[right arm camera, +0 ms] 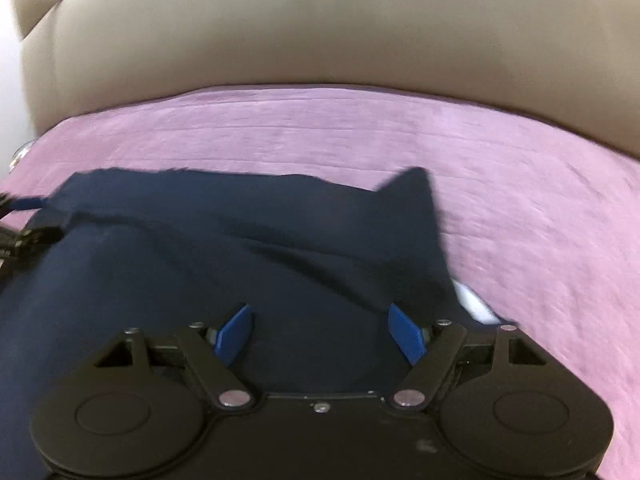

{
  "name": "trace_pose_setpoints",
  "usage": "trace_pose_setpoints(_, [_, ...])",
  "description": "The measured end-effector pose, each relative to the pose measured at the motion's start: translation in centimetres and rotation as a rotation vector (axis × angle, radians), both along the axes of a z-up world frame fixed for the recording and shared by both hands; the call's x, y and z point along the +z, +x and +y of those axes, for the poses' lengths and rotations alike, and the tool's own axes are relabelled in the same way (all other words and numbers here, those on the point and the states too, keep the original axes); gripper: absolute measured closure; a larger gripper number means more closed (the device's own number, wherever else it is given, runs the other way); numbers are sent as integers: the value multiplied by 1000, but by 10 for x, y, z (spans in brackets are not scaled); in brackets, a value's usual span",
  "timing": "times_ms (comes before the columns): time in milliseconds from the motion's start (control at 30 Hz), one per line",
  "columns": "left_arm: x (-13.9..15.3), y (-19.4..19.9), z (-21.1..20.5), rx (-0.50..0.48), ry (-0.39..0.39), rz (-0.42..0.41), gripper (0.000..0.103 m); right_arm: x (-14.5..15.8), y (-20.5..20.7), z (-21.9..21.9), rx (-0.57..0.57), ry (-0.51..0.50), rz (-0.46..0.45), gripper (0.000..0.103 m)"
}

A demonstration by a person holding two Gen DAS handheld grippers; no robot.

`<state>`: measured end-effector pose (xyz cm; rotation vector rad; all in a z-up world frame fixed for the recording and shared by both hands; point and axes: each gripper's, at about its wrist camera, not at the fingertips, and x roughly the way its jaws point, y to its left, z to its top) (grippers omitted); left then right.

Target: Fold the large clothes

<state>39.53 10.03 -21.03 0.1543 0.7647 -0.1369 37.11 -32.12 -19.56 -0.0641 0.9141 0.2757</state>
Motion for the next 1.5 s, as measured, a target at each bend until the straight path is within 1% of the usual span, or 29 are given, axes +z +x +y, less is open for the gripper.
trace_pose_setpoints(33, [9, -5, -2, 19, 36, -1, 3, 12, -5, -1, -38, -17, -3, 15])
trace_pose_setpoints(67, [18, -9, -3, -5, 33, -21, 6, 25, -13, 2, -29, -8, -13, 14])
trace_pose_setpoints(133, [44, -25, -15, -121, -7, -65, 5, 52, -36, 13, 111, 84, -64, 15])
trace_pose_setpoints(167, [58, -35, -26, -183, -37, -76, 0, 62, -48, 24, 188, 102, -77, 15])
trace_pose_setpoints(200, [70, -44, -40, -255, -76, -72, 0, 67, -58, 38, 256, 90, -70, 14])
trace_pose_setpoints(267, [82, -58, -70, -413, -142, -19, 0, 60, -68, 67, 361, 25, -18, 14])
trace_pose_setpoints(300, [80, -63, -87, -490, -148, 20, 0, 51, -75, 79, 406, -37, 1, 14])
trace_pose_setpoints(367, [62, -72, -121, -592, -84, 82, 0, 22, -85, 94, 433, -199, 39, 14])
trace_pose_setpoints(400, [46, -78, -134, -615, -27, 129, 0, 10, -91, 91, 429, -225, 32, 13])
trace_pose_setpoints(433, [26, -81, -141, -611, 9, 167, 0, 4, -95, 82, 416, -216, 19, 11])
trace_pose_setpoints(467, [15, -84, -134, -600, -31, 161, 0, 2, -99, 66, 369, -163, 14, 10])
trace_pose_setpoints(500, [9, -86, -119, -571, -111, 153, 0, 1, -99, 48, 312, -106, 39, 6])
trace_pose_setpoints(533, [5, -85, -106, -549, -145, 165, 0, -1, -99, 25, 263, -48, 74, 5])
trace_pose_setpoints(600, [5, -96, -90, -540, -113, 158, 0, 0, -100, -3, 224, 30, 111, 6])
trace_pose_setpoints(633, [7, -98, -83, -522, -115, 172, 0, 5, -102, -7, 222, 21, 120, 6])
trace_pose_setpoints(700, [15, -94, -73, -484, -117, 205, 0, 21, -111, 7, 221, -89, 85, 7])
trace_pose_setpoints(733, [19, -94, -72, -459, -131, 218, 0, 33, -119, 17, 237, -106, 40, 7])
trace_pose_setpoints(800, [29, -92, -75, -418, -169, 215, 2, 50, -134, 33, 309, 14, -7, 7])
trace_pose_setpoints(833, [32, -98, -79, -433, -184, 201, 1, 54, -139, 45, 352, 53, -15, 7])
trace_pose_setpoints(900, [42, -102, -103, -520, -162, 169, 1, 48, -145, 76, 416, -33, -42, 7])
trace_pose_setpoints(1000, [26, -113, -141, -617, -9, 173, 0, 7, -152, 104, 527, -207, 3, 6])
trace_pose_setpoints(1033, [17, -117, -143, -637, 17, 164, 0, -3, -159, 100, 556, -230, -44, 5])
trace_pose_setpoints(1100, [8, -118, -127, -641, -44, 150, 0, -7, -168, 87, 562, -222, -97, 5])
trace_pose_setpoints(1167, [4, -119, -111, -616, -82, 152, 0, -11, -174, 78, 543, -255, -98, 1])
trace_pose_setpoints(1233, [2, -128, -100, -622, -57, 138, 0, -14, -179, 60, 526, -231, -70, 0])
trace_pose_setpoints(1300, [-6, -136, -91, -638, 4, 119, 0, -18, -178, 38, 492, -205, -45, 0])
trace_pose_setpoints(1367, [-7, -141, -81, -628, -2, 92, 0, -19, -179, 27, 463, -194, -50, 0])
trace_pose_setpoints(1433, [-9, -141, -75, -598, 40, 64, 0, -18, -184, 17, 437, -189, -51, 0])
trace_pose_setpoints(1500, [-5, -154, -52, -576, 38, 63, 0, -21, -186, 11, 424, -198, -56, 0])
